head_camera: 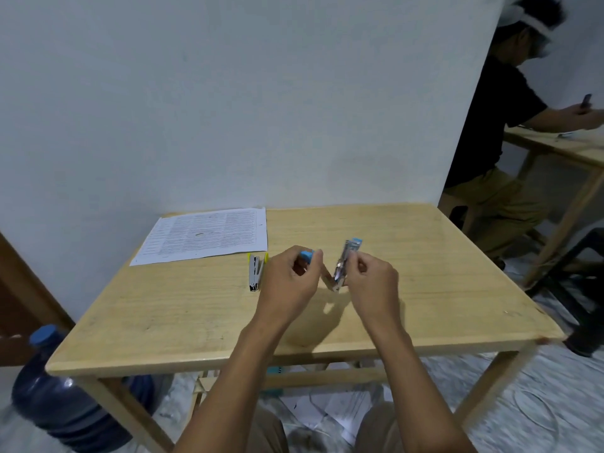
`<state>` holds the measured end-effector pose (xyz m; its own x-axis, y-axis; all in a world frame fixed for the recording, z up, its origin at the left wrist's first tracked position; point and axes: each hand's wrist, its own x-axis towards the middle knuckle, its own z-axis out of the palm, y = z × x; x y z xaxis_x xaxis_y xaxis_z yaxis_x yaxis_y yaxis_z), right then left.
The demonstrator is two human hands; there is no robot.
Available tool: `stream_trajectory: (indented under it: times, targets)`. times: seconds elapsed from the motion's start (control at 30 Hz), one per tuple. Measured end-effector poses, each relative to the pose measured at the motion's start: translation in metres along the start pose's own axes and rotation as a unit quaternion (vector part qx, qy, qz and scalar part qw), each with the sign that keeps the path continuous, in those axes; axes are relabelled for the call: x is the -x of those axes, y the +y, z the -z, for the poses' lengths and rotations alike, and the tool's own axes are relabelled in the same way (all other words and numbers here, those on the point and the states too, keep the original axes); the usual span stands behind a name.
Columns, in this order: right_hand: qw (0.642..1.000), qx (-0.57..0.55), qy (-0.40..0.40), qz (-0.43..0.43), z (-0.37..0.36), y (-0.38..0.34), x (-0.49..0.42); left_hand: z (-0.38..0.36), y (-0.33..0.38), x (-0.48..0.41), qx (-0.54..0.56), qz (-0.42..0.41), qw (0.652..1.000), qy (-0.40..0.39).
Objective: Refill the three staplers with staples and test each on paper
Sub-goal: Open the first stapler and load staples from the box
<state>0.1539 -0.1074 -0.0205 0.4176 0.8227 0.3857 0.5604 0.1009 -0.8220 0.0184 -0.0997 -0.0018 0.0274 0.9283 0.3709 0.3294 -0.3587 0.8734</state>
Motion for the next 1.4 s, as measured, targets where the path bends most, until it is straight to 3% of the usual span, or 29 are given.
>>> stream_trajectory:
  times: [0.1,0.17,0.27,0.33,0.47,0.63,0.73,0.9,1.17,1.4]
  targets:
    - [0.996,-0.056,0.038,-0.061,0.008,0.005,-0.007,0.007,-0.002,0.008,0.027,0.024,0.999,-0.028]
    - [0.985,-0.121,0.036,-0.114,0.012,0.001,-0.011,0.014,-0.002,0.012,0.073,0.085,0.99,-0.091]
    - [0.959,-0.211,-0.004,-0.187,0.018,-0.006,-0.008,0.017,0.0,0.019,0.137,0.191,0.945,-0.227]
    - [0.953,-0.229,-0.054,-0.188,0.02,-0.009,-0.003,0.015,0.003,0.023,0.214,0.236,0.907,-0.275]
    - [0.942,-0.244,-0.151,-0.173,0.016,-0.02,0.011,0.003,0.005,0.023,0.372,0.301,0.838,-0.265]
    - [0.967,-0.213,-0.086,-0.113,-0.001,-0.019,0.022,-0.008,0.001,0.026,0.478,0.326,0.789,-0.204]
    - [0.988,-0.145,-0.044,-0.031,-0.002,-0.014,0.028,-0.009,-0.002,0.028,0.502,0.322,0.779,-0.194]
    - [0.994,-0.077,-0.058,0.051,-0.002,-0.013,0.033,-0.012,-0.001,0.029,0.506,0.315,0.783,-0.176]
    - [0.992,0.026,-0.08,0.096,0.005,-0.018,0.027,-0.013,-0.005,0.027,0.498,0.311,0.794,-0.157]
    - [0.99,0.009,-0.076,0.121,-0.001,-0.016,0.036,-0.012,-0.004,0.025,0.493,0.336,0.794,-0.115]
